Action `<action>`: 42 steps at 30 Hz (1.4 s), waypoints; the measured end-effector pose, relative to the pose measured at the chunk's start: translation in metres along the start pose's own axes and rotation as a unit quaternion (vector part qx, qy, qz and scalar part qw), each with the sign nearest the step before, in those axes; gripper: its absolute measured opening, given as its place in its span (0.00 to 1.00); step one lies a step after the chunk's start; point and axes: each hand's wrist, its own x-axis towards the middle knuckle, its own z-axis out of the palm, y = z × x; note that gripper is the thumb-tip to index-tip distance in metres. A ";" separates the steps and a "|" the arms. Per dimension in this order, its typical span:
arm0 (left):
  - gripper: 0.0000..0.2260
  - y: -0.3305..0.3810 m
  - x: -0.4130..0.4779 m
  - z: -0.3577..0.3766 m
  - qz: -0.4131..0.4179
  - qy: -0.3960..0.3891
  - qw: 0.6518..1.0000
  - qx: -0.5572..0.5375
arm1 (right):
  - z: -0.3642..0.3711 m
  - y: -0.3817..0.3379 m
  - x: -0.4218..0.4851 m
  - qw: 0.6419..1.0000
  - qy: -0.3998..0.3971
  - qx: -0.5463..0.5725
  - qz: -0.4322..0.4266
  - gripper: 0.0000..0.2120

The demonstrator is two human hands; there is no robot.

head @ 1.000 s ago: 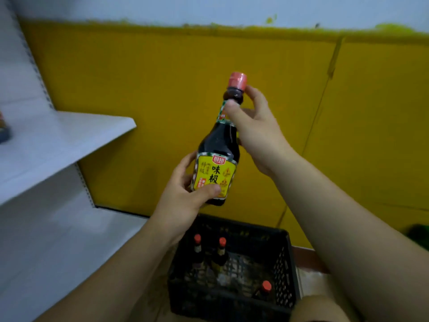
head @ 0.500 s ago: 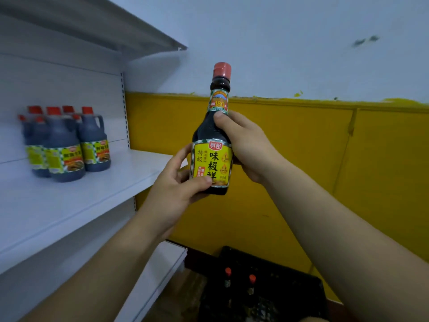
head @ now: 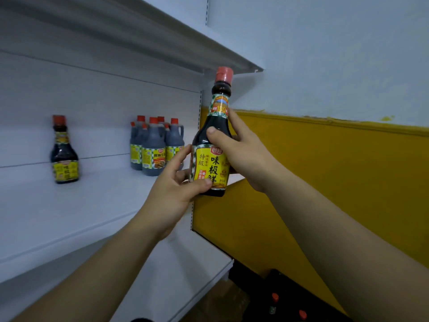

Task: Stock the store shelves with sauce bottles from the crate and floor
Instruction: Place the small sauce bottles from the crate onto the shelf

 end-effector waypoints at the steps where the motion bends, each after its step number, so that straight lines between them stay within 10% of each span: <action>1: 0.28 0.000 0.000 -0.005 0.003 0.010 1.000 0.011 | 0.004 0.001 0.003 1.000 -0.008 0.010 -0.001 0.25; 20: 0.36 -0.004 -0.047 -0.136 -0.091 0.215 0.932 0.278 | 0.152 0.050 0.044 0.958 -0.269 0.093 -0.033 0.39; 42: 0.36 -0.041 0.010 -0.245 -0.182 0.268 0.850 0.415 | 0.268 0.112 0.123 0.940 -0.320 0.109 -0.037 0.39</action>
